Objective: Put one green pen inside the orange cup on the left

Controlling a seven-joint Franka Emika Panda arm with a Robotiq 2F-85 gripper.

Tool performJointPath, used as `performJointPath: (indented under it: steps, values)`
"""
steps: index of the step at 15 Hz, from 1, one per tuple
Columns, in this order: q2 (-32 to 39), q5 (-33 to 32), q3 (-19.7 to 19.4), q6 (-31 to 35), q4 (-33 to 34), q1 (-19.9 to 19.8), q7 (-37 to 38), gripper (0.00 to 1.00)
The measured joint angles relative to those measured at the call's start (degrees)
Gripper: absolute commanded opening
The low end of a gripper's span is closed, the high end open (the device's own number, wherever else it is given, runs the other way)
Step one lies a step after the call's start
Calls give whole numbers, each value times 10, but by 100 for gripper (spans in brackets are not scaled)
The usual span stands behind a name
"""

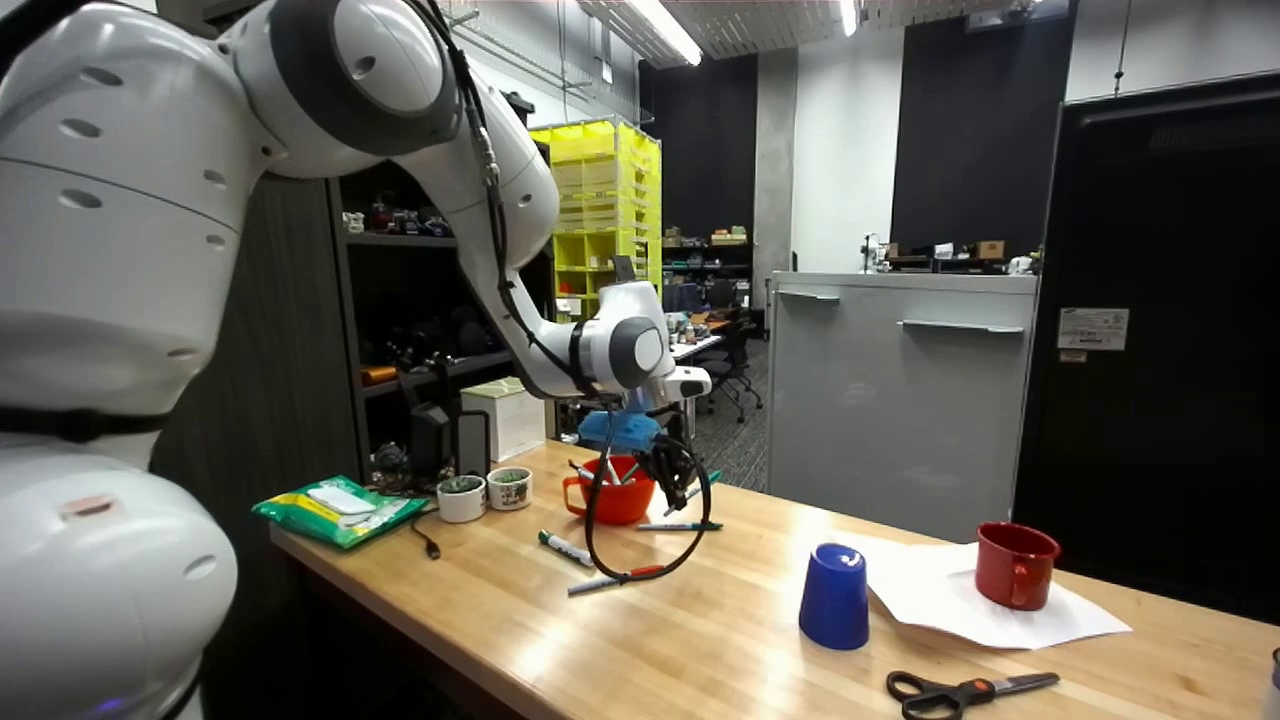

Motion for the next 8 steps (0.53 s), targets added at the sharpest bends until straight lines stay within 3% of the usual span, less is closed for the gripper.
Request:
performJointPath:
  steps: [8]
  values:
    - [-49,-121,1,40,-39,42,80,3]
